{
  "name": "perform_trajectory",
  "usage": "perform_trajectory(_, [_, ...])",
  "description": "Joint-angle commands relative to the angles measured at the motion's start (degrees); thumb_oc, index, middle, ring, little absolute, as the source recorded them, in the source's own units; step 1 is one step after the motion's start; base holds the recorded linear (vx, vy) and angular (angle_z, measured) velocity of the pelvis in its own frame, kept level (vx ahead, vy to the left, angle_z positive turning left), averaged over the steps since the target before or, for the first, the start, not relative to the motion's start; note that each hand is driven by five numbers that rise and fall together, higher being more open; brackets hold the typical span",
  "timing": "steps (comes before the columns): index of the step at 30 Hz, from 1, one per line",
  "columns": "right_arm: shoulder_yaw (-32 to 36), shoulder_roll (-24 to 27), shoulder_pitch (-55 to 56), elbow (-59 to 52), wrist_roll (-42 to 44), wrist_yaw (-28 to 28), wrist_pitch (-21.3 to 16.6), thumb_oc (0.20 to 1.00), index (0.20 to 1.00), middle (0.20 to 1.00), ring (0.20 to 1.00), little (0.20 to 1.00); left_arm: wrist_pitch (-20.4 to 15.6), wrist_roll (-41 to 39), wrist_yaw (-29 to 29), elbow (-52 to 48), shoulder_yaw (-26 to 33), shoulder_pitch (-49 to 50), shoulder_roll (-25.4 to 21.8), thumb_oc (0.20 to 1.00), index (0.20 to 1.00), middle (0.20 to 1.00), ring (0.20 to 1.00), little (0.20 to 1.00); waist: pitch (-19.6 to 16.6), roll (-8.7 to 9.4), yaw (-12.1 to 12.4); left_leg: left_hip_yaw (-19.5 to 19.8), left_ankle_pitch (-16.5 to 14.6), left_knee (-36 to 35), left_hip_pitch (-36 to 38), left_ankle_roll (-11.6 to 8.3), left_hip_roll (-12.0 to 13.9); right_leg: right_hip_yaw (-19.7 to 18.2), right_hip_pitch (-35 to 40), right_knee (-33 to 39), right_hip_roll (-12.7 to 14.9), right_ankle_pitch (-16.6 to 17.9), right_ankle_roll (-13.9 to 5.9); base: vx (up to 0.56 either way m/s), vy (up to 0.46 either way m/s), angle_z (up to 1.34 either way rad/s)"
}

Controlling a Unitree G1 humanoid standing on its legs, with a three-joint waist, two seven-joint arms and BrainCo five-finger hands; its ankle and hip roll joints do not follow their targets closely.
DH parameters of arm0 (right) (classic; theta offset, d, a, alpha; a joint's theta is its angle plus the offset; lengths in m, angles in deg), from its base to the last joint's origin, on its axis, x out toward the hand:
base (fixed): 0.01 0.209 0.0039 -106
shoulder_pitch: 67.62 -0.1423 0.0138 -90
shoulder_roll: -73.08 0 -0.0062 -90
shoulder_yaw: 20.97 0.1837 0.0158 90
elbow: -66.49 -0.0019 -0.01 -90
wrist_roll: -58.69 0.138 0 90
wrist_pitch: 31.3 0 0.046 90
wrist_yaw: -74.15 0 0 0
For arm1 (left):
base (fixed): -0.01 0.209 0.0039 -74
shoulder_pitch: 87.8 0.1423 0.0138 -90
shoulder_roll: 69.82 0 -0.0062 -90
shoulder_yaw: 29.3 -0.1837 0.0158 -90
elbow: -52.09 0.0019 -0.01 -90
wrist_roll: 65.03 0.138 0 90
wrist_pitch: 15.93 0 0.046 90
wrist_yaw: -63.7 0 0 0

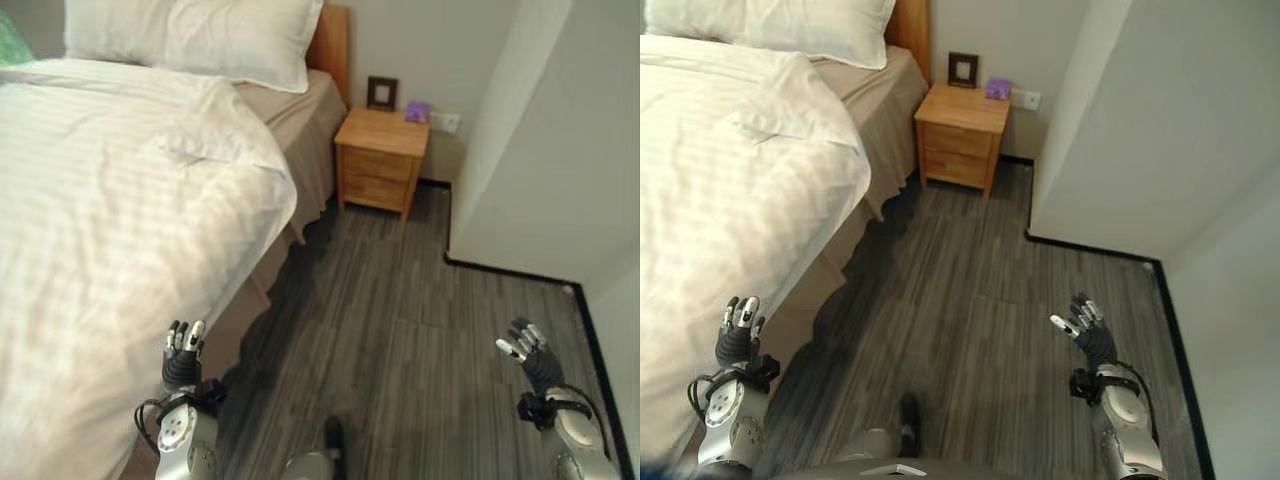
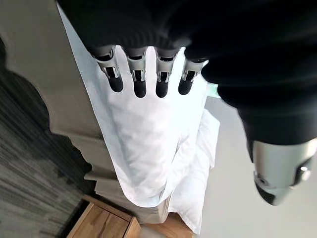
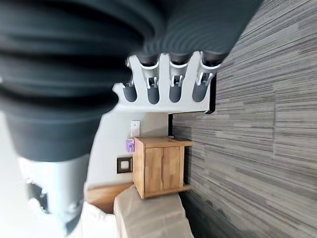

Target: Making the bed.

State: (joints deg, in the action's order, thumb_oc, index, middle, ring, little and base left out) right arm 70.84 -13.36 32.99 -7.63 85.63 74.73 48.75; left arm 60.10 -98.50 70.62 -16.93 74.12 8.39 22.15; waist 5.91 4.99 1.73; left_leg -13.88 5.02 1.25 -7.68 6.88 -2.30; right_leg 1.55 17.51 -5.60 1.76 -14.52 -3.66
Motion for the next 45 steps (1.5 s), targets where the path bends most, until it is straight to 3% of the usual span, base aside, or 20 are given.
perform_trajectory(1, [-0.7, -0.6, -6.0, -4.7, 2.2, 1.7, -3.0, 1.0, 1.0, 1.0, 1.0, 1.0, -4.4, 0.6, 1.8, -3.6, 0.8, -1.7, -5.4, 1.0, 1.0, 1.0, 1.0, 1.0, 1.2, -1.94, 1.2, -2.8, -1.0, 1.5, 2.3, -4.35, 4.6, 5.6, -15.3, -21.7, 5.4, 20.0, -6.08, 0.24, 0.2, -0.37])
perform_trajectory(3, [-0.7, -1.1, -5.9, -5.3, 2.0, 1.9, -2.9, 1.0, 1.0, 1.0, 1.0, 1.0, -4.3, 0.8, 1.9, -4.0, 1.0, -1.6, -5.5, 1.0, 1.0, 1.0, 1.0, 1.0, 1.9, -2.36, 0.8, -3.3, -1.7, 0.2, 5.2, -4.05, 4.5, 8.8, -17.8, -24.0, 7.6, 21.0, -6.33, 0.22, 0.136, -0.25])
perform_trajectory(5, [-0.4, -1.5, -4.8, -5.2, 1.7, 2.0, -2.4, 1.0, 1.0, 1.0, 1.0, 1.0, -4.2, -0.8, 0.5, -4.8, 1.2, -0.9, -5.4, 1.0, 1.0, 1.0, 1.0, 1.0, 2.6, -3.31, 0.2, -3.3, -3.1, -1.6, 10.8, -4.72, 4.7, 16.5, -20.9, -21.1, 13.4, 20.8, -5.72, 0.38, 0.079, 0.27])
perform_trajectory(6, [-0.4, -1.5, -4.8, -5.2, 1.7, 2.0, -2.4, 1.0, 1.0, 1.0, 1.0, 1.0, -4.2, -0.8, 0.5, -4.8, 1.2, -0.9, -5.4, 1.0, 1.0, 1.0, 1.0, 1.0, 2.6, -3.31, 0.1, -3.2, -3.1, -1.6, 10.8, -4.72, 4.7, 16.6, -20.8, -21.1, 13.4, 20.8, -5.73, 0.5, -0.033, 0.18])
perform_trajectory(9, [0.3, -0.9, -3.6, -4.8, 0.7, 2.1, -2.2, 1.0, 1.0, 1.0, 1.0, 1.0, -4.1, -0.9, -0.8, -4.1, 0.8, -0.8, -5.7, 1.0, 1.0, 1.0, 1.0, 1.0, 2.7, -3.36, -1.1, -0.7, -4.7, -1.8, 13.1, -5.59, 4.9, 13.7, -23.0, -13.6, 12.2, 20.9, -5.34, 0.39, -0.115, 0.28])
perform_trajectory(10, [0.5, -1.2, -2.9, -5.1, 1.4, 2.0, -2.4, 1.0, 1.0, 1.0, 1.0, 1.0, -4.1, -0.7, -0.9, -3.8, 0.2, -0.8, -5.8, 1.0, 1.0, 1.0, 1.0, 1.0, 2.8, -2.8, -1.8, 1.1, -6.0, -2.2, 14.8, -6.43, 5.0, 8.0, -24.1, -6.5, 10.9, 21.4, -5.68, 0.25, -0.117, 0.47])
perform_trajectory(11, [0.5, -1.2, -2.9, -5.1, 1.4, 2.0, -2.4, 1.0, 1.0, 1.0, 1.0, 1.0, -4.1, -0.7, -0.9, -3.8, 0.2, -0.8, -5.8, 1.0, 1.0, 1.0, 1.0, 1.0, 2.7, -2.82, -1.8, 1.0, -6.0, -2.2, 14.7, -6.44, 5.1, 8.0, -24.1, -6.4, 10.8, 21.4, -5.67, 0.38, -0.176, 0.51])
perform_trajectory(13, [1.0, -1.9, -1.6, -5.5, 2.1, 2.3, -2.4, 1.0, 1.0, 1.0, 1.0, 1.0, -4.1, 0.5, -1.3, -3.5, -0.2, -0.5, -6.6, 1.0, 1.0, 1.0, 1.0, 1.0, 2.5, -2.47, -2.8, 3.6, -7.7, -3.6, 17.7, -7.82, 5.9, 1.7, -27.0, 3.0, 12.0, 25.3, -7.52, 0.43, -0.199, 0.39])
perform_trajectory(18, [1.4, -2.2, -0.3, -5.5, 1.5, 3.3, -2.1, 1.0, 1.0, 1.0, 1.0, 1.0, -4.6, 2.2, -1.6, -4.1, -0.4, -0.7, -7.7, 1.0, 1.0, 1.0, 1.0, 1.0, 2.4, -2.76, -4.9, 7.5, -9.8, -4.4, 22.1, -9.99, 8.5, -3.2, -30.8, 8.6, 13.9, 28.7, -10.31, 0.39, -0.183, 0.33])
perform_trajectory(21, [0.7, -2.1, -0.4, -6.0, 1.3, 4.1, -1.9, 1.0, 1.0, 1.0, 1.0, 1.0, -5.1, 1.7, -1.0, -4.0, 0.1, -1.2, -7.4, 1.0, 1.0, 1.0, 1.0, 1.0, 1.6, -2.75, -5.4, 10.4, -10.2, -3.8, 24.0, -11.64, 11.3, -2.5, -30.4, 7.1, 13.8, 28.3, -10.89, 0.5, -0.419, 0.69])
perform_trajectory(23, [-0.5, -1.2, -1.7, -5.6, 1.6, 4.0, -2.2, 1.0, 1.0, 1.0, 1.0, 1.0, -5.6, -0.7, -0.2, -3.6, 0.8, -1.5, -6.2, 1.0, 1.0, 1.0, 1.0, 1.0, 0.8, -3.44, -5.4, 10.9, -7.0, -1.1, 24.8, -13.24, 15.0, -1.8, -30.5, 3.0, 11.6, 26.7, -10.22, 0.38, -0.441, 0.67])
perform_trajectory(25, [-1.4, 0.0, -2.9, -6.0, 2.3, 3.8, -2.4, 1.0, 1.0, 1.0, 1.0, 1.0, -5.6, -3.2, -0.3, -3.4, 0.8, -1.8, -5.8, 1.0, 1.0, 1.0, 1.0, 1.0, 1.3, -4.59, -5.4, 12.0, -0.1, 6.1, 21.9, -13.28, 18.2, -0.7, -30.2, -1.6, 8.8, 22.7, -7.06, 0.23, -0.318, 0.07])
perform_trajectory(26, [-1.4, 0.1, -2.9, -6.0, 2.4, 3.8, -2.4, 1.0, 1.0, 1.0, 1.0, 1.0, -5.6, -3.3, -0.4, -3.3, 0.8, -1.9, -5.7, 1.0, 1.0, 1.0, 1.0, 1.0, 1.2, -4.77, -5.7, 12.4, -0.2, 6.4, 21.4, -13.43, 18.5, -0.4, -30.4, -1.9, 8.7, 22.4, -6.91, 0.18, -0.293, 0.12])
perform_trajectory(27, [-1.6, 0.4, -3.3, -6.0, 3.2, 4.2, -2.7, 1.0, 1.0, 1.0, 1.0, 1.0, -5.4, -4.0, -0.7, -3.3, 1.0, -1.7, -5.4, 1.0, 1.0, 1.0, 1.0, 1.0, 1.4, -4.83, -5.7, 13.4, 3.9, 12.3, 19.0, -12.85, 19.4, 0.1, -29.1, -1.7, 7.6, 21.3, -5.2, 0.22, -0.376, 0.04])
perform_trajectory(29, [-2.0, 1.9, -3.7, -5.8, 2.1, 3.4, -3.0, 1.0, 1.0, 1.0, 1.0, 1.0, -4.9, -3.5, -1.2, -3.8, 0.4, -1.4, -5.6, 1.0, 1.0, 1.0, 1.0, 1.0, 2.9, -3.44, -5.0, 14.0, 6.8, 26.9, 11.6, -10.15, 19.7, 2.0, -25.2, -0.1, 6.3, 20.4, -1.41, 0.3, -0.591, 0.11])
perform_trajectory(31, [-2.6, 2.6, -4.4, -5.2, 3.3, 2.7, -3.0, 1.0, 1.0, 1.0, 1.0, 1.0, -5.0, -7.6, -2.1, -4.0, -0.3, -1.5, -4.5, 1.0, 1.0, 1.0, 1.0, 1.0, 4.9, -1.84, -3.4, 9.4, 6.6, 37.9, 5.1, -9.75, 21.2, 3.3, -20.0, 2.4, 4.4, 17.8, 1.62, 0.3, -0.597, 0.06])
perform_trajectory(35, [-2.5, 3.8, -4.6, -5.3, 1.1, 1.4, -2.3, 1.0, 1.0, 1.0, 1.0, 1.0, -4.8, -10.7, -2.8, -2.9, -0.9, -2.1, -2.9, 1.0, 1.0, 1.0, 1.0, 1.0, 5.2, -2.23, -2.7, 3.6, 5.8, 37.9, 0.2, -11.75, 22.5, 4.6, -15.4, 4.7, 3.0, 16.0, 2.37, 0.33, -0.265, -0.02])
perform_trajectory(39, [-2.2, 4.1, -4.2, -5.6, 0.6, 1.9, -2.6, 1.0, 1.0, 1.0, 1.0, 1.0, -4.8, -10.8, -3.2, -1.8, -1.7, -2.1, -3.1, 1.0, 1.0, 1.0, 1.0, 1.0, 4.8, -2.12, -1.4, -1.2, 5.2, 26.5, -4.3, -12.75, 17.5, 5.8, -11.5, 6.3, 2.9, 14.0, 1.79, 0.31, -0.042, 0.17])
perform_trajectory(41, [-2.4, 3.9, -3.8, -5.1, -0.6, 2.0, -2.2, 1.0, 1.0, 1.0, 1.0, 1.0, -4.5, -9.8, -3.5, -1.9, -1.7, -1.6, -2.9, 1.0, 1.0, 1.0, 1.0, 1.0, 4.1, -2.52, 0.2, -4.3, 4.9, 16.6, -7.1, -11.4, 11.5, 6.3, -8.9, 7.2, 1.7, 13.0, 1.19, 0.32, -0.02, 0.05])
perform_trajectory(45, [-1.6, 3.1, -3.2, -5.2, -0.8, 1.7, -2.2, 1.0, 1.0, 1.0, 1.0, 1.0, -4.4, -9.1, -3.7, -1.7, -0.9, -1.3, -2.6, 1.0, 1.0, 1.0, 1.0, 1.0, 3.0, -3.13, 0.7, -11.8, 7.1, 7.9, -5.9, -11.59, 9.7, 7.3, -5.5, 7.9, 0.4, 11.3, 0.92, 0.42, 0.012, 0.12])
